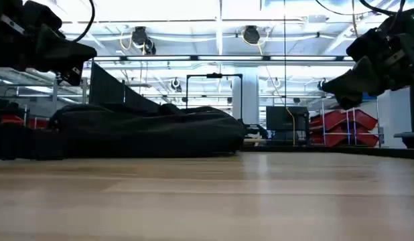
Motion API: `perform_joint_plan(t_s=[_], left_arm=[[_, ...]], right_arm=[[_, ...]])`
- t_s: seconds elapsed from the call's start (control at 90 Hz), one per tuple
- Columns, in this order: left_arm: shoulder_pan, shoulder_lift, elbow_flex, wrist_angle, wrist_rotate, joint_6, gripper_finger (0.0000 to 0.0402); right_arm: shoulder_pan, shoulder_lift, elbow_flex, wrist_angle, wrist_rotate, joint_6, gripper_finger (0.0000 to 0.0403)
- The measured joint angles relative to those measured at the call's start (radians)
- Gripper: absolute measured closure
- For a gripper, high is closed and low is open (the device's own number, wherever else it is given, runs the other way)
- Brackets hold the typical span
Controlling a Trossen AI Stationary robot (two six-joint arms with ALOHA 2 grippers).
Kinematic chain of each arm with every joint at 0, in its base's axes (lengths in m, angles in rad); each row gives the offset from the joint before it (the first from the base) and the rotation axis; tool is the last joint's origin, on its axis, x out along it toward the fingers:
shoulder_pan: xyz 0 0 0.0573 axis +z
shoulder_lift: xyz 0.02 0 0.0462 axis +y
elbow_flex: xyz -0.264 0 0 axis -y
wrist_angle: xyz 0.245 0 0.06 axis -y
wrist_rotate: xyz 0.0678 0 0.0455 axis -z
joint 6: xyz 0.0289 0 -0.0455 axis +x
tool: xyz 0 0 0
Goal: Unpack backpack
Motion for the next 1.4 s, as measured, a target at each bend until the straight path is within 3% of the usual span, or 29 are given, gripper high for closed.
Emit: perform_joint_plan(t_s=[1.122,1.278,1.4], left_arm=[[0.0,0.0,0.0,0.001,-0.014,0.068,0.0402],[0.0,0.001,0.017,-0.006,-0.084,0.076,0.0402],[0.0,0.021,0.094,-0.043,-0.235,0.077,0.0402]], right_arm=[[0.0,0.0,0.0,0.0,0.0,0.0,0.0399],[0.0,0.0,0.0,0.0,0.0,0.0,0.0399],[0.0,0.0,0.0,0.0,0.0,0.0,0.0399]])
